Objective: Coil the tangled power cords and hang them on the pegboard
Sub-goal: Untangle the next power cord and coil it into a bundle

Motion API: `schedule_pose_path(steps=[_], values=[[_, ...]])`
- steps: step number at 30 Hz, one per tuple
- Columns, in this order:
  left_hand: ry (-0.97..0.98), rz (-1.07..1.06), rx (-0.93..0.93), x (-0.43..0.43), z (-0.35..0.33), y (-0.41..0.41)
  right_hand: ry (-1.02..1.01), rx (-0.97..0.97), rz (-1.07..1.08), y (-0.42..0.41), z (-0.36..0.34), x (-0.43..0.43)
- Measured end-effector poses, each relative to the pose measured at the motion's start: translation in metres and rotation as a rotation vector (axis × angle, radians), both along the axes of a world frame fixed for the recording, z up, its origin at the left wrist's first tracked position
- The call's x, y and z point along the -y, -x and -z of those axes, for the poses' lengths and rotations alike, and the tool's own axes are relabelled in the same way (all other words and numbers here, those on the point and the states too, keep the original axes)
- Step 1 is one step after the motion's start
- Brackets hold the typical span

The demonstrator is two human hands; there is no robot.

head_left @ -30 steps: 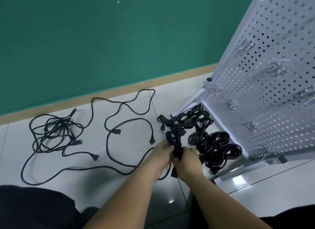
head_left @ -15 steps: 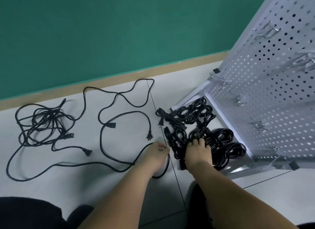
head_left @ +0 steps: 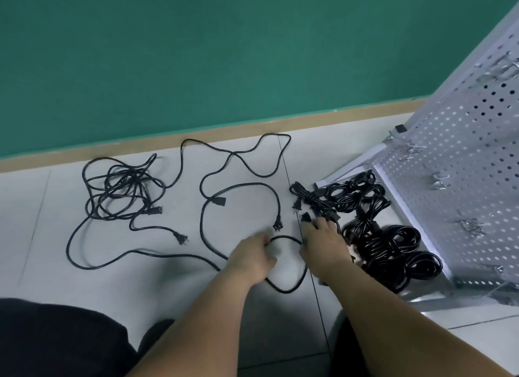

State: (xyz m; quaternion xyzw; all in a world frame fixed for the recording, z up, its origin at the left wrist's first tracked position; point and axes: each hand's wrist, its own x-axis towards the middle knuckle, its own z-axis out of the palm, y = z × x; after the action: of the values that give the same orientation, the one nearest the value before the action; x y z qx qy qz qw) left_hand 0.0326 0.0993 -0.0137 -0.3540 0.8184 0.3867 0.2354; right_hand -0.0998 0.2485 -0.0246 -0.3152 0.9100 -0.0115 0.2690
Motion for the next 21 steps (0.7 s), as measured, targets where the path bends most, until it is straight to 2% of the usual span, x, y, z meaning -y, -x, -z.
schedule_pose_path(steps=[7,16,18,21], values=[[0.087,-0.099,-0.014,0.048,-0.015,-0.042,0.035,0.193,-0.097,-0.010,0.000,0.056],[0.078,-0.241,-0.052,0.079,-0.002,-0.083,-0.129,0.326,-0.025,-0.007,0.039,0.090],[0.071,-0.251,-0.059,0.080,-0.001,-0.085,-0.106,0.313,-0.005,-0.006,0.042,0.092],[0.045,-0.275,-0.079,0.082,-0.006,-0.081,0.032,0.258,0.034,-0.007,0.033,0.097]])
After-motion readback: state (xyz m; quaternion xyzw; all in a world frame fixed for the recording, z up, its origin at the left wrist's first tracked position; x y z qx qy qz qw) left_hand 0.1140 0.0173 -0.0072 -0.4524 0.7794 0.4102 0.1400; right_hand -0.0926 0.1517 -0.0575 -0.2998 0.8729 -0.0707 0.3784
